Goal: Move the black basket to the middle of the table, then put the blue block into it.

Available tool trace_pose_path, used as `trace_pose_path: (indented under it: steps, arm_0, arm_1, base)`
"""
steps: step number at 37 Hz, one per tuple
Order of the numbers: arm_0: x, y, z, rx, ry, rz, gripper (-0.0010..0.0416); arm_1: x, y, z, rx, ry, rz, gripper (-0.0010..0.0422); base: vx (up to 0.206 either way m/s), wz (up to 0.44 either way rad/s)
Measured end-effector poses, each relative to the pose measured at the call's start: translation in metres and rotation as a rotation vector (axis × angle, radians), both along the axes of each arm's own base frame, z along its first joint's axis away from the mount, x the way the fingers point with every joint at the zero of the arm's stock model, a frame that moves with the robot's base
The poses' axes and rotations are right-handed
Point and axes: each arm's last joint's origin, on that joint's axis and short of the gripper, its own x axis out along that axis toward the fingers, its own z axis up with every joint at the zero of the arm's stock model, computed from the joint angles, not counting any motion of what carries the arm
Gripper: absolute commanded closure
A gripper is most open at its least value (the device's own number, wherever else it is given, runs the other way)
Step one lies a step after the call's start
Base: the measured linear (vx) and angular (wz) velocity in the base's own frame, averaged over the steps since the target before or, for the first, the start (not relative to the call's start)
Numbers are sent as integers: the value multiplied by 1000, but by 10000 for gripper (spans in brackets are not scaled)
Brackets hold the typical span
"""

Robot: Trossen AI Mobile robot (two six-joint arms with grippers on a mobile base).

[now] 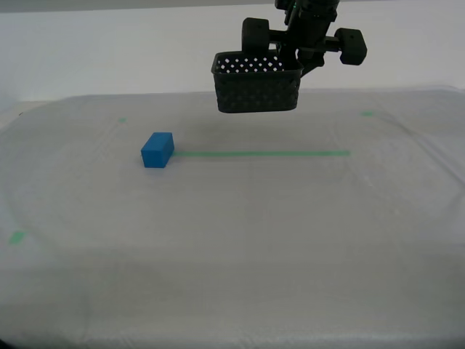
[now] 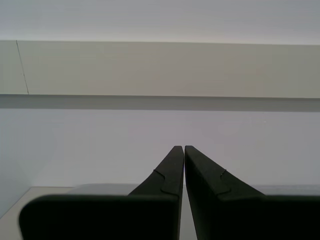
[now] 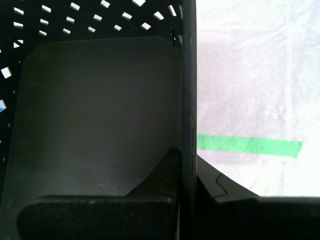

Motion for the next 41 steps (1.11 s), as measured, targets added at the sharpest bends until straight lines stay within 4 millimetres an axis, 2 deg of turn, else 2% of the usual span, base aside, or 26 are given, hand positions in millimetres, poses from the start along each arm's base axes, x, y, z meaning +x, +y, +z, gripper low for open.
trace_pose_path:
  steps: [8,19,31,41]
  arm_0:
    - [-5,8,-2,-35,-38,-12,406]
    - [-13,5,-38,-4,-61,-24,406]
    - [-19,1,-57,-2,-74,-30,406]
    - [-8,9,-71,-17,-63,-34,406]
  arm_1:
    - [0,0,0,0,0,0,412]
    - [0,0,0,0,0,0,412]
    - [0,0,0,0,0,0,412]
    - [0,0,0,0,2,0,412]
  base:
    - [0,0]
    - [0,0]
    - [0,0]
    - [0,0]
